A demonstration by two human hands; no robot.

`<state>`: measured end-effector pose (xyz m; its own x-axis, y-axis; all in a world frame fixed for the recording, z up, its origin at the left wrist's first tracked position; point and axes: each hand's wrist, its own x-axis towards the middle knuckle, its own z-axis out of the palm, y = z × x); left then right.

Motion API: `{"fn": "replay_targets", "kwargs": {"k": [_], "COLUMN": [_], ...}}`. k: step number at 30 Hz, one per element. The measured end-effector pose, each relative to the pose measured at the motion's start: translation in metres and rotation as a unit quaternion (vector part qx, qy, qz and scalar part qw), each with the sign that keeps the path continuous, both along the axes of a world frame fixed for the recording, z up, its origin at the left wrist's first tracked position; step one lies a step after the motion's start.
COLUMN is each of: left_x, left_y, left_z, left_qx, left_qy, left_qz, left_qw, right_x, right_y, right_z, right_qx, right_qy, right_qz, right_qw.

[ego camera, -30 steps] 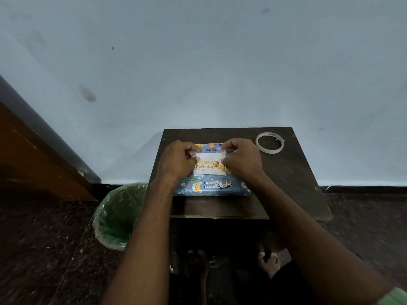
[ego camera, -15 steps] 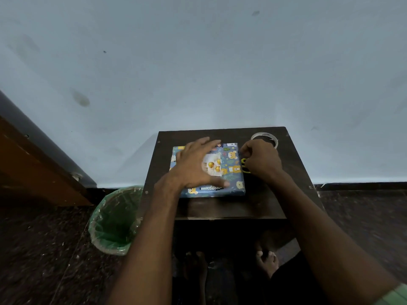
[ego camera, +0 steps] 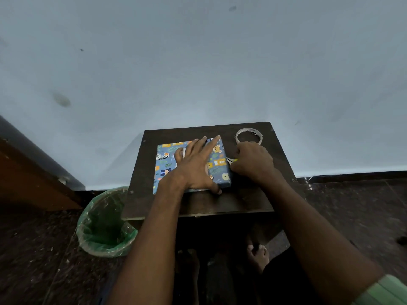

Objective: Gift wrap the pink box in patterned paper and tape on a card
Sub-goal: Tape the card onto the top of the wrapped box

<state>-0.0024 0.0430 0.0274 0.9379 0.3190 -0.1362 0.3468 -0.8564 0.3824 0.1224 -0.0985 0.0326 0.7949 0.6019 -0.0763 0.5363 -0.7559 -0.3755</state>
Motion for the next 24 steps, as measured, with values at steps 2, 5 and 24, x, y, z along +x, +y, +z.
{"fn": "replay_targets", "kwargs": {"k": [2,5,24], "left_x": [0.002,0.005,0.049], "left_y": [0.0,0.0,-0.013], "left_z": [0.0,-0.001,-0.003], "left_qx": [0.004,0.009,-0.018], "left_qy": [0.005,0.017,-0.293], "left_qz": [0.003,-0.002,0.168], "left_qw": [1.0,1.0,0.941], "right_x": [0.0,0.004,0.058], "right_y": [-0.004,-0.011,0.007], "right_z": [0.005,0.007,-0.028], "right_qx": [-0.035,-0.076,0.097], "right_qy": [0.002,0.009,-0.089], "right_qz": [-0.015,-0.032,-0.042], "right_qw": [0.999,0.997,0.99]}}
